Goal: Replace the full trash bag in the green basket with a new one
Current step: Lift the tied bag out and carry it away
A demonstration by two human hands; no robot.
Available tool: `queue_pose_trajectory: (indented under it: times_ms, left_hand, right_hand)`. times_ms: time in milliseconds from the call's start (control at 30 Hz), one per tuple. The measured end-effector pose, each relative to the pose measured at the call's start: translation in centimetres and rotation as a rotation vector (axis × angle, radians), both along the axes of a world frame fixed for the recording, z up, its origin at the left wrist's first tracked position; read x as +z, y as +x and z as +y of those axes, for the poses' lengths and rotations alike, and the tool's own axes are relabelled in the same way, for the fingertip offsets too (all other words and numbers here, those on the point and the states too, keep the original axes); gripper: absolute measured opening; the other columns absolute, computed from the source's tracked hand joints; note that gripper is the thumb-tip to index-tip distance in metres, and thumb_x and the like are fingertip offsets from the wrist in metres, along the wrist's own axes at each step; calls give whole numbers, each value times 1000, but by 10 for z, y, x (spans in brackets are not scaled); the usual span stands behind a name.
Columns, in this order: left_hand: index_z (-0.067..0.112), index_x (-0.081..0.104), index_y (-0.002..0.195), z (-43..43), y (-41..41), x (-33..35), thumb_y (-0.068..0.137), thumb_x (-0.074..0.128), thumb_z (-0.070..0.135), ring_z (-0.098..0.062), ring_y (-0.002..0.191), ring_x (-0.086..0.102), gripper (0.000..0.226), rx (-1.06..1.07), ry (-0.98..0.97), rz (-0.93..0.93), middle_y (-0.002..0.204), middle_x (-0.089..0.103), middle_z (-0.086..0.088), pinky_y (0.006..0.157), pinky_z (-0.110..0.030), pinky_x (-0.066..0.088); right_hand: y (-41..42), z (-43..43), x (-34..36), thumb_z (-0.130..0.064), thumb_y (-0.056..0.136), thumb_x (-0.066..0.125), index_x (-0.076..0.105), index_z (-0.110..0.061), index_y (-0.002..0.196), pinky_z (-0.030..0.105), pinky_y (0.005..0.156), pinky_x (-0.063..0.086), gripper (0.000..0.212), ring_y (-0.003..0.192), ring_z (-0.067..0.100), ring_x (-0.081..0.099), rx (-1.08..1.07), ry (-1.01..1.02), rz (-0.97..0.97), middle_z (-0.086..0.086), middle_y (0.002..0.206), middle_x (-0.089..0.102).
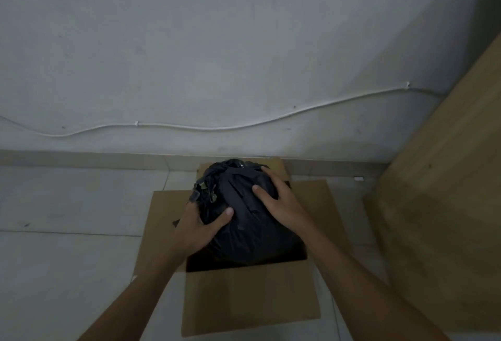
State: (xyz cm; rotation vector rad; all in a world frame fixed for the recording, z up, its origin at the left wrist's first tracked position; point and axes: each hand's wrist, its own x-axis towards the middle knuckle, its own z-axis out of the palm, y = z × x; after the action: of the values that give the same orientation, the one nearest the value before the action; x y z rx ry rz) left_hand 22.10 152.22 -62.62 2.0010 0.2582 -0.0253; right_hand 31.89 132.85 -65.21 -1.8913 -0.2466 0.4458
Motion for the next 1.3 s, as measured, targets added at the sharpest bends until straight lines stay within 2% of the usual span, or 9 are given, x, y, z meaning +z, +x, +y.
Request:
queue_pose_trajectory:
  times_ms: [100,167,233,300,500,633,900,1167,1300]
  left_hand:
    - [30,29,148,6,-2,-51,77,73,53,-5,127,45,87,-37,69,40,140,44,17,101,-15,39]
    - [38,17,151,9,-3,-77,77,73,55,-4,133,39,94,-98,52,31,142,32,33,105,-16,39]
    - [44,4,152,11,-8,-97,76,70,64,-7,142,30,102,-182,102,-25,148,18,38,112,-36,41]
    - [44,-5,154,9,-11,-113,75,64,73,-20,149,19,109,-190,275,-103,162,4,18,111,-52,39]
    - [44,-8,154,-7,-5,-121,88,51,65,-30,147,25,91,-297,842,-119,166,-8,2,107,-51,41]
    - [48,-16,150,-5,-1,-134,90,29,73,-26,151,9,80,-332,887,125,164,-13,10,114,-48,30]
    - [53,-14,148,0,16,-137,90,32,74,-30,151,6,78,-438,826,310,165,-7,9,113,-58,26]
    - [45,13,153,5,12,7,93,51,59,-22,149,21,72,-407,615,126,164,11,4,115,-38,31]
    - [34,19,155,-14,-4,115,97,48,53,-20,150,17,68,-444,593,127,165,11,4,118,-36,27]
  right_hand:
    - [-9,-2,-41,-74,88,48,19,-53,152,30,111,36,73,138,9,40,48,-99,-29,-16,153,34]
    - [-14,-8,-66,-80,87,39,6,-52,154,35,113,34,80,144,14,34,82,-251,-48,-14,160,23]
    - [-18,-16,-81,-80,88,32,-10,-50,154,44,114,35,83,147,21,30,133,-425,-84,-10,164,13]
    - [-21,-22,-84,-79,88,34,-16,-54,150,48,113,36,84,147,23,29,131,-445,-90,-11,166,6]
    - [-26,-14,-86,-75,90,39,-12,-62,147,43,113,36,78,152,19,17,242,-561,-283,-22,164,-14]
    - [-19,-11,-103,-77,90,36,-8,-57,151,48,117,31,77,153,24,10,291,-629,-203,-17,166,-12]
    - [-16,2,-116,-71,94,37,0,-52,154,49,119,26,73,152,30,13,255,-677,-127,-7,168,-3]
    - [-29,-22,-2,-66,96,39,13,-30,159,47,120,24,78,153,24,11,86,-491,-81,0,167,5]
    - [-45,-29,108,-67,96,34,30,-21,154,42,114,35,74,145,19,31,80,-409,-86,1,159,29]
